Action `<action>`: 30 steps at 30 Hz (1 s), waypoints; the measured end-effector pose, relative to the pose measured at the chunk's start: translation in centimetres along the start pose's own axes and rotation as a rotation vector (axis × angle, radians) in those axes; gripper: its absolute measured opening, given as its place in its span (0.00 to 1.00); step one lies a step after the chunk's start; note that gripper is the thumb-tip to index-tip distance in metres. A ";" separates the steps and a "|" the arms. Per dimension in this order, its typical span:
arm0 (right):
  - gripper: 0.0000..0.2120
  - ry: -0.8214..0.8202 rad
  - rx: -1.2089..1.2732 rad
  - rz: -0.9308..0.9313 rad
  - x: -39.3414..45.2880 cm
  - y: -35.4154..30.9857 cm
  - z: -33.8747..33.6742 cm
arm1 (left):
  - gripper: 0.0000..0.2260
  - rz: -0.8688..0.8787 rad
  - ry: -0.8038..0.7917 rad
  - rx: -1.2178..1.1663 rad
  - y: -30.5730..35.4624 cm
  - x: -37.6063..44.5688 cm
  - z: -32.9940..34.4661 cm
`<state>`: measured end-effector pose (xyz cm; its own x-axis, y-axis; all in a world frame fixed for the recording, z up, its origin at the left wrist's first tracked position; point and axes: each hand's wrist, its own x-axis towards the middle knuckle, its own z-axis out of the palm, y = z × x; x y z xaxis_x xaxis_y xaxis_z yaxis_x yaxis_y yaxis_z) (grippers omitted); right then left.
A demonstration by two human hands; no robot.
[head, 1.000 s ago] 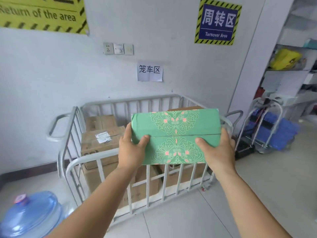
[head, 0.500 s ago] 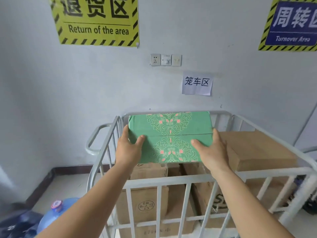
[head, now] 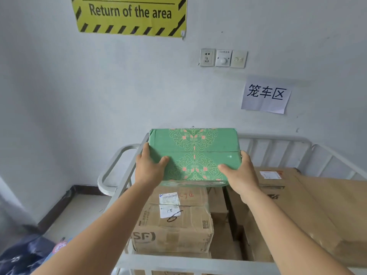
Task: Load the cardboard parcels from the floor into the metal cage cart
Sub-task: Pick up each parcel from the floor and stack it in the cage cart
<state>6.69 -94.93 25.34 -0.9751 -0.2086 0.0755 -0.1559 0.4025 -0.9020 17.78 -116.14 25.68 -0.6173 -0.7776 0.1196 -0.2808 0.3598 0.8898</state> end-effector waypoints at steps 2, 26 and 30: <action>0.26 -0.005 -0.001 -0.001 2.7 0.3 1.9 | 0.35 -0.001 -0.009 0.016 -0.8 3.4 1.1; 0.22 -0.126 -0.185 0.313 21.9 8.1 20.8 | 0.33 -0.141 -0.249 0.292 -13.0 26.3 11.4; 0.17 -0.139 -0.246 0.316 23.4 8.5 21.3 | 0.33 -0.117 -0.282 0.351 -13.4 27.5 12.1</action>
<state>-14.09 -115.33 10.35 -0.9530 -0.1523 -0.2621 0.0981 0.6632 -0.7420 -4.29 -136.09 11.70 -0.7285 -0.6704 -0.1408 -0.5627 0.4685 0.6810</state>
